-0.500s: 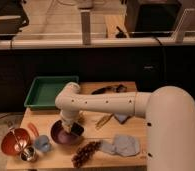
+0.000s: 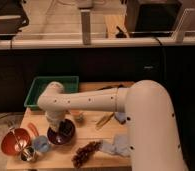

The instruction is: Wipe purple bowl with eraser

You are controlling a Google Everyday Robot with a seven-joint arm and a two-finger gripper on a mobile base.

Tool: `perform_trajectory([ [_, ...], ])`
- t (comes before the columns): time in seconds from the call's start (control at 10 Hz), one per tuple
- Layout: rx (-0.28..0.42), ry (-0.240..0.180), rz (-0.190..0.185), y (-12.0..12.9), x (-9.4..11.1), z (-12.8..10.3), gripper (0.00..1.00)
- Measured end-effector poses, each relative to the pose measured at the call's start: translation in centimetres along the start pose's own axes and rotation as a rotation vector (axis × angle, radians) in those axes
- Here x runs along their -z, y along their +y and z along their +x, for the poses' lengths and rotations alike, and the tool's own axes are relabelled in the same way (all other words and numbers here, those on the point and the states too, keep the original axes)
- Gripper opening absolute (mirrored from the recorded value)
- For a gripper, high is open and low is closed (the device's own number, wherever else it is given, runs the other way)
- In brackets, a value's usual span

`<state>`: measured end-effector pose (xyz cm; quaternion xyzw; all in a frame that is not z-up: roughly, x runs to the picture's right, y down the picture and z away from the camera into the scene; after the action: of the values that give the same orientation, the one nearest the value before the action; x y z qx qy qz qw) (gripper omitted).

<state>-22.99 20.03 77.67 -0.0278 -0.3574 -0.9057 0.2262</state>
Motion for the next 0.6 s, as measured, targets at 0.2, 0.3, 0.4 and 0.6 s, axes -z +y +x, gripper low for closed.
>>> perform_trajectory([
  [0.2,0.058,-0.018,0.0,-2.8,-0.3,0.5,0.0],
  [0.3,0.072,-0.021,0.001,-3.4,-0.3,0.5,0.0],
  [0.4,0.079,-0.028,0.007,-4.0,0.0,0.2,0.0],
  [0.6,0.09,-0.036,0.028,-5.1,0.9,-1.1,0.0],
])
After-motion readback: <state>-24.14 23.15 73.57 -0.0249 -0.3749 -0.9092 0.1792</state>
